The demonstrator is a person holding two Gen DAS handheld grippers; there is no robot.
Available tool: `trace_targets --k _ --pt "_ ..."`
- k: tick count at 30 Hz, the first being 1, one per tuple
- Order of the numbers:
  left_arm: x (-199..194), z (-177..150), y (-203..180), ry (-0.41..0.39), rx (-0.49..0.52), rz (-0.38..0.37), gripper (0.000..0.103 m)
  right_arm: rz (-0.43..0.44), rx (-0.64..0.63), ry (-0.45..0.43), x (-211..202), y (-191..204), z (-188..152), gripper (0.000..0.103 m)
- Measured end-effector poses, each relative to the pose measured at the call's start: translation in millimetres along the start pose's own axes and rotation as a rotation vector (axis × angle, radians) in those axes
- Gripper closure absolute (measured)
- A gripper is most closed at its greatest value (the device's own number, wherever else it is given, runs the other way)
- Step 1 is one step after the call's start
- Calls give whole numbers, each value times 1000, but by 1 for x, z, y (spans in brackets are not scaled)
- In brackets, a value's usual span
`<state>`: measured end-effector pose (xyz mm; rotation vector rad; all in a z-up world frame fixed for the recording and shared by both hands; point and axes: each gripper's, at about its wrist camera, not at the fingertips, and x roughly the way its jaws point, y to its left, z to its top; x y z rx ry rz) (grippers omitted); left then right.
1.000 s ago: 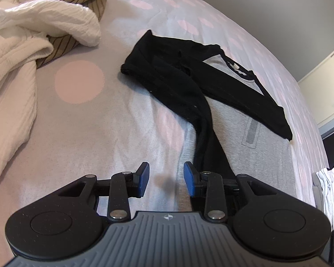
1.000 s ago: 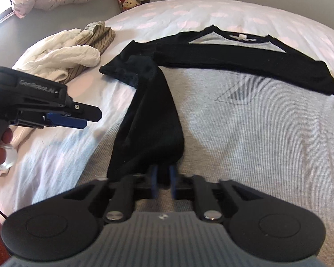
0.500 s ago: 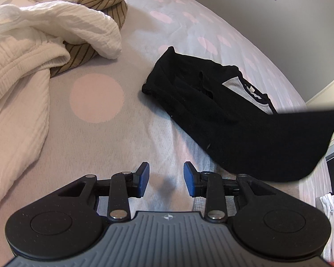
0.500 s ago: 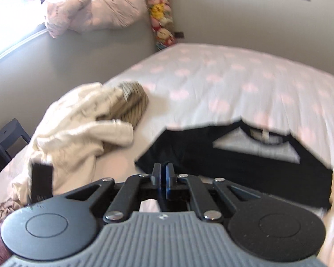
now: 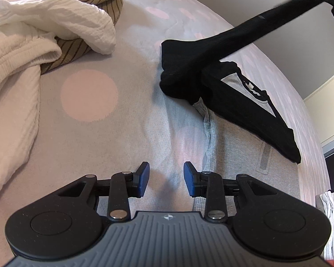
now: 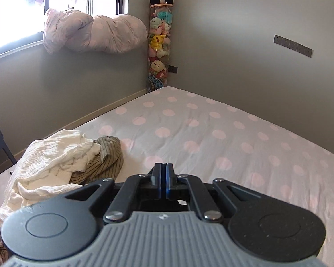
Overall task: Fold clothes
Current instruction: 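Grasp the other black sleeve with the right gripper and fold it across the shirt body, then release the sleeve and lift the right gripper away from the shirt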
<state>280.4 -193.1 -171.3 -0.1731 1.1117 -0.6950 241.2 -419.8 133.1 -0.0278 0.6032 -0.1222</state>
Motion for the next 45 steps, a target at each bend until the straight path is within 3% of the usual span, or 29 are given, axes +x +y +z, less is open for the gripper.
trace_targets --k 5,10,24,31,35,42,45 --pt "2 0 0 -6 3 -8 72 -46 25 13 -6 -38 0 98" --pt "3 0 -2 -18 12 -15 72 -101 88 35 -12 -89 -21 98" --pt "14 2 -17 -93 110 21 72 -205 351 271 83 -230 -172 98" --pt "23 4 -24 -152 172 49 72 -215 452 295 131 -266 -220 98" --pt "26 4 -23 -160 174 50 72 -214 491 266 135 -275 -231 88" --pt "26 2 -24 -164 185 54 71 -233 512 216 114 -277 -246 86" --pt "26 2 -24 -163 183 53 71 -238 539 209 109 -279 -254 76"
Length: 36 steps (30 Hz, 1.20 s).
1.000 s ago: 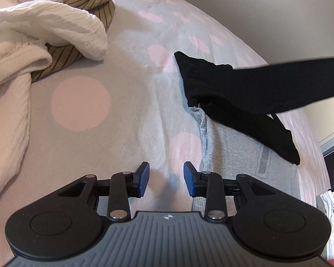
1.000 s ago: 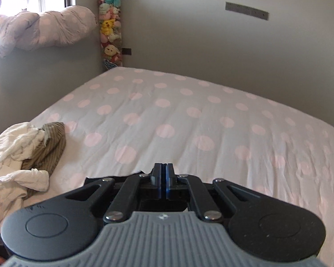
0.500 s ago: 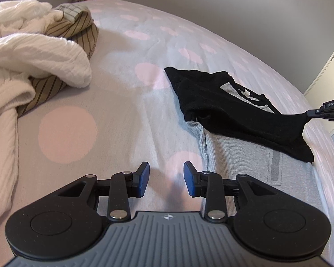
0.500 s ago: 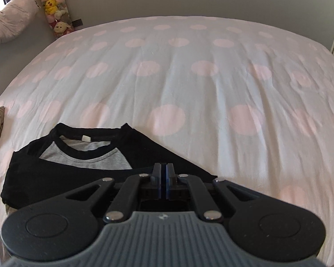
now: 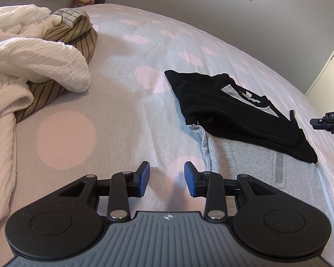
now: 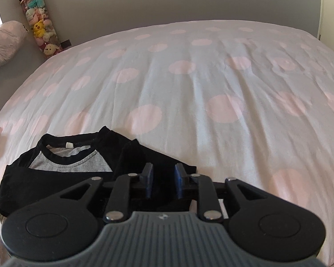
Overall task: Fold clothes
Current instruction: 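Release the sleeve and lift the right gripper away from the shirt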
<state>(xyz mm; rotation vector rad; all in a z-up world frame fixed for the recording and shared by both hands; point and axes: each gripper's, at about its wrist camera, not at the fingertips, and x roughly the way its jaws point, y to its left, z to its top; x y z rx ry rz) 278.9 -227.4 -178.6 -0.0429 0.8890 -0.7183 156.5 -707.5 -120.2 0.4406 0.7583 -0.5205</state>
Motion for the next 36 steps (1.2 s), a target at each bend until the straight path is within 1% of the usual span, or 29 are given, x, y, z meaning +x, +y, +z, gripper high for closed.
trace_targets --k 4,7,10,11,12,13,14,19,23,27,31,35,36 --pt "0 0 0 1 -4 -1 71 37 45 41 9 0 -8 76" --pt "-1 0 0 1 -4 -3 71 56 103 60 22 0 -12 75" --pt "-1 1 1 0 -6 -6 71 55 160 79 35 1 -14 75" --pt "0 1 1 0 -7 -7 71 53 176 82 38 1 -15 77" --pt "0 1 1 0 -8 -9 71 56 189 78 38 0 -16 88" --pt "0 1 2 0 -9 -10 71 56 195 62 35 1 -16 95" --pt "0 1 2 0 -10 -11 71 57 199 46 31 1 -16 99" --pt "-1 1 3 1 -14 -16 71 52 183 -40 -10 8 -14 100" --pt "-3 1 3 4 -24 -19 71 16 178 -60 -36 9 -22 100" --pt "-5 2 4 3 -35 -20 71 -35 196 -16 -37 -1 -39 100" --pt "-6 1 4 2 -36 -22 71 -64 202 15 -25 -10 -58 100" --pt "-6 2 4 7 -36 -23 71 -83 222 33 -13 -16 -68 100" --pt "-5 3 3 11 -36 -23 71 -96 216 35 -12 -16 -69 99"
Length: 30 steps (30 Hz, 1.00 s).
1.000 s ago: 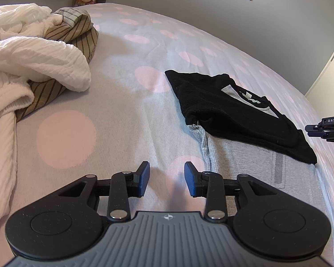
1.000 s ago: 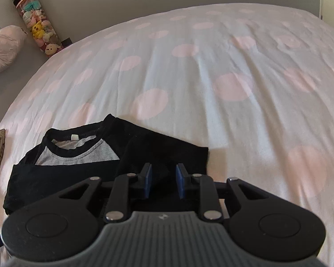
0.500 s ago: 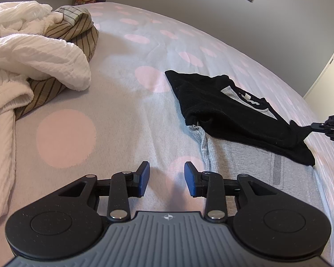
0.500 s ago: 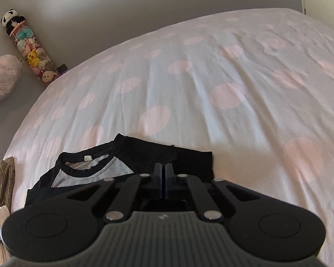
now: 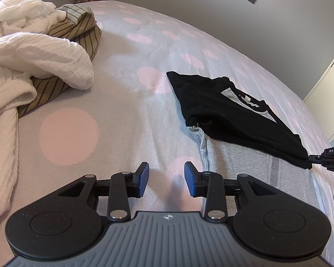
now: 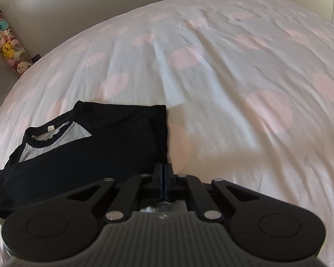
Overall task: Fold clothes
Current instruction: 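Release the sleeve and lift the right gripper away from the shirt, then move both grippers over the grey shirt toward its hem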
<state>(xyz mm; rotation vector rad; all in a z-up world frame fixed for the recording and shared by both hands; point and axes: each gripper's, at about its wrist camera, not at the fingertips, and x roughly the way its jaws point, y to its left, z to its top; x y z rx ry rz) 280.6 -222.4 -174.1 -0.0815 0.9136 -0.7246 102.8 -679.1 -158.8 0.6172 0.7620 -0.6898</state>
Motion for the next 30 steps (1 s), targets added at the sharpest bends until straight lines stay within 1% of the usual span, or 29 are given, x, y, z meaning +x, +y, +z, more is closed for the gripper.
trace_targets --k 2,3,6,8,10,11,12,15,16,18,21,24,26,28,30 --pt "1 1 -1 9 -1 3 71 10 -8 -8 -4 -1 -2 95" --pt "1 2 -2 11 0 3 67 21 -6 -14 -9 -1 -3 92" --pt "-1 3 -7 8 15 3 65 59 -15 -17 -28 2 -12 89" --pt "-4 3 -12 2 35 11 65 87 -23 4 -41 5 -25 86" --pt "-8 3 -18 -5 66 28 65 112 -35 33 -52 8 -40 80" --pt "-11 3 -22 -6 85 36 65 122 -50 58 -57 10 -49 76" --pt "-14 2 -26 -6 106 43 65 133 -64 84 -62 11 -58 74" --pt "-19 -3 -34 26 142 34 63 147 -101 150 -75 13 -83 71" --pt "-21 -6 -36 47 143 24 62 145 -111 165 -79 13 -90 69" --pt "-26 -13 -39 78 148 12 59 134 -131 192 -88 11 -103 60" --pt "-35 -22 -43 118 159 6 53 90 -165 210 -100 7 -119 52" --pt "-45 -29 -49 137 159 8 53 57 -190 211 -111 1 -135 47" --pt "-51 -31 -51 146 145 5 53 49 -186 217 -115 -5 -146 43" --pt "-58 -34 -53 163 121 -15 52 43 -172 228 -118 -12 -154 42" --pt "-61 -39 -54 192 99 -21 51 42 -142 274 -114 -19 -159 33"
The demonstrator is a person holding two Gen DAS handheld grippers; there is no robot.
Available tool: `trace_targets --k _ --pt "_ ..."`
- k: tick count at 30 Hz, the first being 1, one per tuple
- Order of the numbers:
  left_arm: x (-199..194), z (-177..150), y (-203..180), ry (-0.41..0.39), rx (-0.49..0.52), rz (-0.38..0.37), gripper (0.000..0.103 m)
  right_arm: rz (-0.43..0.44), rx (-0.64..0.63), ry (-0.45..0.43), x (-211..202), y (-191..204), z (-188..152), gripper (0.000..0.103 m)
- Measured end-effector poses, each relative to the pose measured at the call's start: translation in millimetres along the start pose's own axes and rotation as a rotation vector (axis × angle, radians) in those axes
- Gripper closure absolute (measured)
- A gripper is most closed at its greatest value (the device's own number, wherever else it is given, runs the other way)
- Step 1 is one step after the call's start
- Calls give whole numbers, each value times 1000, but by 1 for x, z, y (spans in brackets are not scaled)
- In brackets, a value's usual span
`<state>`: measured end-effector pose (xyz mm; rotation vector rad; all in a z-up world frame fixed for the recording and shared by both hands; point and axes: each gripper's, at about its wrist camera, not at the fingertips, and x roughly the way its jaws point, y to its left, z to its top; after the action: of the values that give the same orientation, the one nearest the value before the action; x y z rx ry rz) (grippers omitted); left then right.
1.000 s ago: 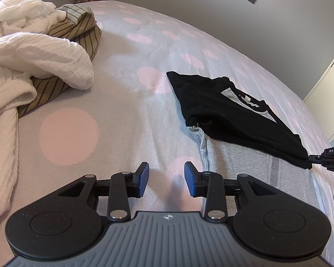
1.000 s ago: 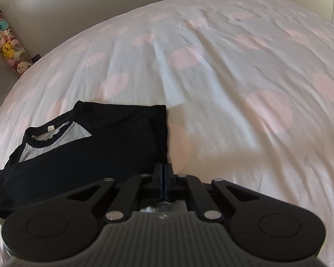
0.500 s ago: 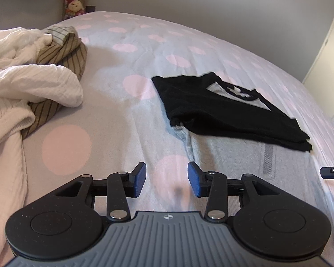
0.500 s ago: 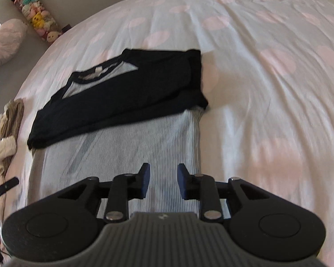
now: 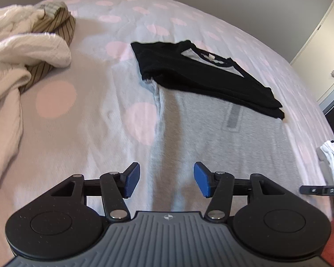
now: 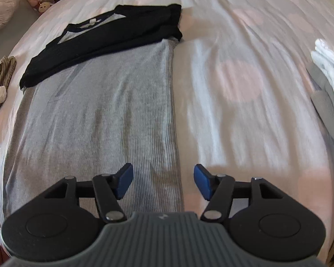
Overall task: Fold clothes
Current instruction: 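Move both grippers over the grey shirt toward its hem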
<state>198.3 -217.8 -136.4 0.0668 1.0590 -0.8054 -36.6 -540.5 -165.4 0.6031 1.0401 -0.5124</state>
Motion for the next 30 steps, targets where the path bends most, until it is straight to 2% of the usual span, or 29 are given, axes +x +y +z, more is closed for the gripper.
trace_targets --k 5,8,12,15,17,21,24,28,30 --pt "-8 -12 -7 42 -5 48 50 52 59 29 2 -10 -5 29" --pt "-12 -15 -3 58 -67 39 50 54 60 42 3 -10 -7 29" --pt "-4 -23 5 183 -196 -30 49 47 33 68 1 -6 -14 29" --pt "1 -29 -3 270 -195 10 49 48 32 79 -5 -7 -21 29" --pt "-3 -30 -9 272 -186 29 49 50 42 74 -12 -8 -24 29" --pt "-19 -30 -8 233 -227 9 49 64 60 54 -26 -8 -27 29" --pt "-20 -29 -5 237 -243 -3 49 49 88 111 -20 -8 -24 29" --pt "-6 -30 -2 313 -247 0 49 45 113 194 -8 -7 -20 29" --pt "-5 -28 -1 302 -244 -20 49 39 125 213 -6 -8 -19 29"
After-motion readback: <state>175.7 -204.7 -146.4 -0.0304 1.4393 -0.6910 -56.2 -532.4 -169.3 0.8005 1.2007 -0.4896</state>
